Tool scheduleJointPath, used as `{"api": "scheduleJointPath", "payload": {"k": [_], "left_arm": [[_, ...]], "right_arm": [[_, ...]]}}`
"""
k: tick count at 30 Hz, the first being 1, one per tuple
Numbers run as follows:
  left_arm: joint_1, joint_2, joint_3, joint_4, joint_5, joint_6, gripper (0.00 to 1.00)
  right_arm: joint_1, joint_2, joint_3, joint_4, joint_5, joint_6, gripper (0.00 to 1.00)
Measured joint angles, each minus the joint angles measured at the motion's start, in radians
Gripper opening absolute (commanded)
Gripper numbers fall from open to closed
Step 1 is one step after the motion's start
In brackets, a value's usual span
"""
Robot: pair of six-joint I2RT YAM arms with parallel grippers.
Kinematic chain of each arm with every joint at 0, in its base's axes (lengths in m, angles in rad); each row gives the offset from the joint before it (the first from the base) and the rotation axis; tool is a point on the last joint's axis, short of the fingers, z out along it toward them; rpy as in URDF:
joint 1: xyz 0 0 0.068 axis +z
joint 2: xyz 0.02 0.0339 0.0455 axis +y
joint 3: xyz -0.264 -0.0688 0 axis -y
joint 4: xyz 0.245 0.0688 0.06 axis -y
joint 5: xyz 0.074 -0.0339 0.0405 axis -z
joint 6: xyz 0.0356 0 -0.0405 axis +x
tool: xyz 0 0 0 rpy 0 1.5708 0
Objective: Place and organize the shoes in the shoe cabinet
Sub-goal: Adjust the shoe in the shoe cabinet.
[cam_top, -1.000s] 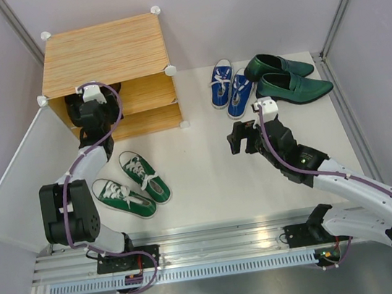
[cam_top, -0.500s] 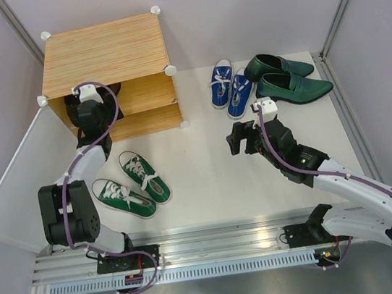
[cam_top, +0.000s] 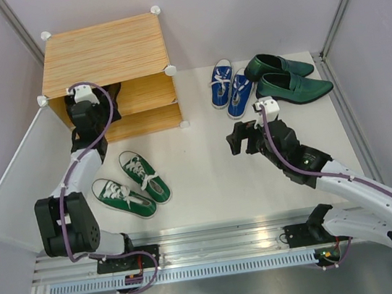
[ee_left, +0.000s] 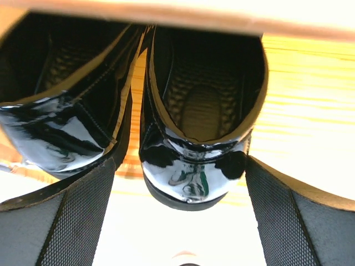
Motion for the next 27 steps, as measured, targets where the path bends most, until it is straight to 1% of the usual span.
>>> {"api": "scheduleJointPath", "payload": {"k": [7, 10, 11, 13, 14, 16, 19, 20, 22, 23, 25, 27], "left_arm": [[0.0, -0.067, -0.01, -0.036, 0.027, -0.005, 1.0], [0.0, -0.102, -0.031, -0.05, 0.031, -0.016, 0.97], [0.0, -0.116, -0.042, -0.054, 0.034, -0.022, 0.93], [0.0, -0.15, -0.068, -0.066, 0.037, -0.032, 0.9], [0.0, -0.167, -0.081, -0.077, 0.04, -0.037, 0.85], [0.0, -0.2, -0.105, -0.092, 0.052, -0.044, 0.79], [0.001, -0.253, -0.139, -0.108, 0.063, -0.057, 0.61], [0.001, -0.263, -0.145, -0.114, 0.066, -0.062, 0.51], [0.003, -0.27, -0.15, -0.118, 0.072, -0.066, 0.44], [0.003, -0.269, -0.151, -0.121, 0.076, -0.066, 0.37], [0.003, -0.26, -0.152, -0.125, 0.079, -0.066, 0.33], [0.003, -0.241, -0.151, -0.126, 0.079, -0.066, 0.33]], "right_arm": [[0.0, -0.011, 0.0, 0.0, -0.007, 0.0, 0.98], [0.0, -0.018, 0.0, 0.0, -0.007, 0.0, 0.98], [0.0, -0.02, 0.0, 0.0, -0.007, 0.0, 0.98], [0.0, -0.023, 0.0, 0.0, -0.007, 0.0, 0.98], [0.0, -0.023, 0.0, 0.0, -0.007, 0.0, 0.98], [0.0, -0.023, 0.0, 0.0, -0.008, 0.0, 0.98], [0.0, -0.023, 0.0, 0.0, -0.011, 0.0, 0.98], [0.0, -0.023, 0.0, 0.0, -0.013, 0.0, 0.98], [0.0, -0.023, 0.0, 0.0, -0.016, 0.001, 0.98], [0.0, -0.023, 0.0, 0.0, -0.021, 0.0, 0.98], [0.0, -0.023, 0.0, 0.0, -0.026, 0.001, 0.98], [0.0, -0.023, 0.0, 0.0, -0.029, 0.001, 0.98]]}}
